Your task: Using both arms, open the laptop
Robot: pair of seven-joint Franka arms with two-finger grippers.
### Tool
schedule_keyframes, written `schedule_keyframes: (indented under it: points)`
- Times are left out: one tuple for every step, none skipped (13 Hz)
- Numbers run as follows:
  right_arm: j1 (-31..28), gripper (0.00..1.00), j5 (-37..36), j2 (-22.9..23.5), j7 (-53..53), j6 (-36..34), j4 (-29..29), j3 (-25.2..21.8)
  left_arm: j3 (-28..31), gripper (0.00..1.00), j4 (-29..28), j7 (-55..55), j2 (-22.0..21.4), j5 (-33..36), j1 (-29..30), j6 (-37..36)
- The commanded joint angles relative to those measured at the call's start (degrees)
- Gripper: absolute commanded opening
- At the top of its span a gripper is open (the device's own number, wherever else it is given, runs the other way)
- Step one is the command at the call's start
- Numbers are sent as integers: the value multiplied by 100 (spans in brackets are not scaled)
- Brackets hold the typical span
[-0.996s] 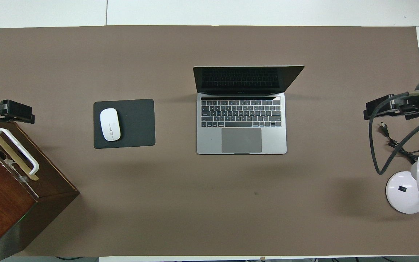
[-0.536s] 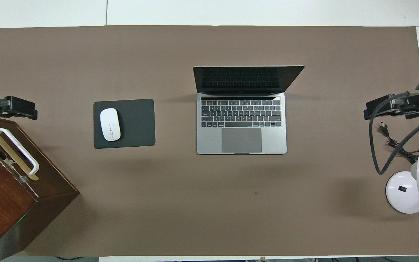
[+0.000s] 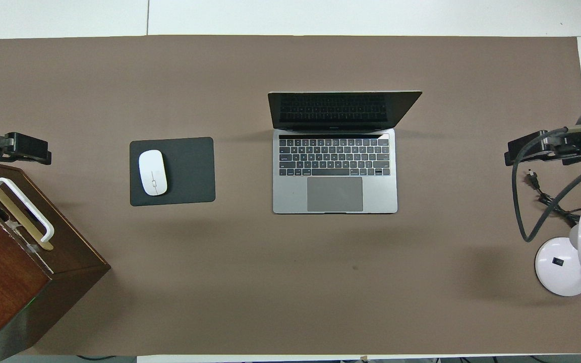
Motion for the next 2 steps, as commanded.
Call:
schedule_keyframes:
  points:
    - [-10,100,71,3,62,-31,51,0,-8,100,30,84,31,-46,27,62]
    - [-10,100,71,3,62,-31,51,0,-8,100,39,84,31,-73,36,53]
